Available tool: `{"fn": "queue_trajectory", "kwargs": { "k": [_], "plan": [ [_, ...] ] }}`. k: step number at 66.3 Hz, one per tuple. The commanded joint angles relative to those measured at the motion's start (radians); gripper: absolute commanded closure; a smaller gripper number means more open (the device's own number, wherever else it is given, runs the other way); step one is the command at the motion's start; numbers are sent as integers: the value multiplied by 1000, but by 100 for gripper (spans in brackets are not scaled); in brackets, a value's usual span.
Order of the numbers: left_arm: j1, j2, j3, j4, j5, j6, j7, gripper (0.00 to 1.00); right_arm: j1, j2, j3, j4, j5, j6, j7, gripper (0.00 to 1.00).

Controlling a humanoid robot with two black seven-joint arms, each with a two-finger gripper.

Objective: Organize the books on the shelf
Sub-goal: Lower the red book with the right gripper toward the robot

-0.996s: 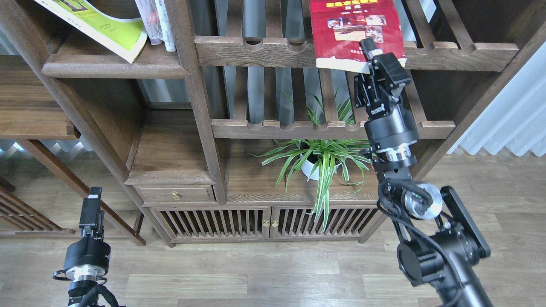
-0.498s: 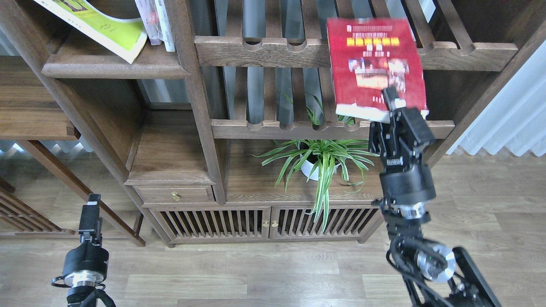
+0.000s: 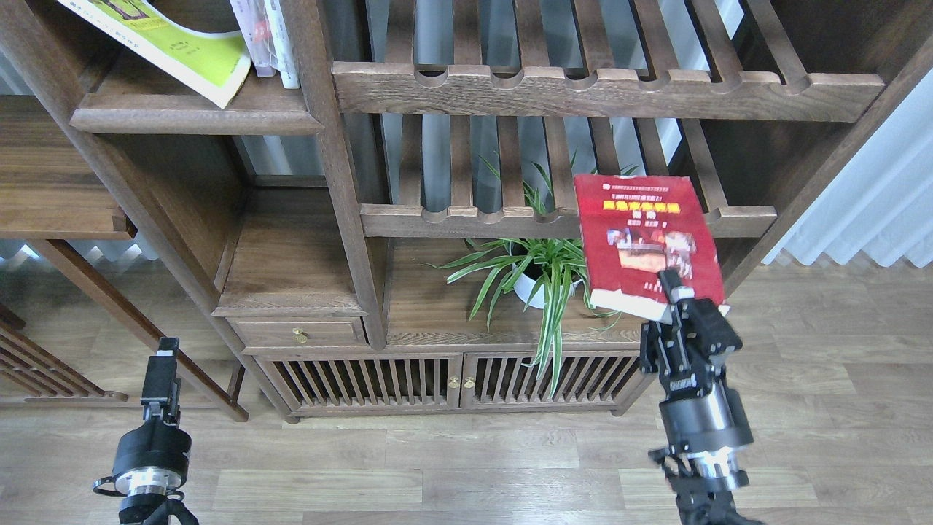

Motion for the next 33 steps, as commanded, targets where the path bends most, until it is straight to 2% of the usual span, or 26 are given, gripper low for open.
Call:
{"fn": "queue_trajectory", "kwargs": {
  "k": [1, 8, 15, 20, 27, 33],
  "plan": [
    [22, 0, 52, -5, -1, 0, 5, 0, -7, -27, -74, -9, 0, 0, -2, 94],
    [34, 83, 173, -11, -4, 0, 14, 0, 8, -44, -137, -11, -5, 0, -8, 94],
    [27, 150, 231, -22, -51, 0, 22, 0, 38, -65, -206, -29, -8, 0, -33, 93],
    [28, 190, 243, -44, -82, 0, 46, 0, 66, -82, -250, -48, -13, 0, -34, 93],
    [19, 251, 243, -41, -93, 0, 101, 0, 100, -82, -295, -75, -17, 0, -36, 92],
    [-4, 258, 242, -19, -88, 0, 120, 0, 114, -73, -313, -89, -34, 0, -36, 92]
  ]
}}
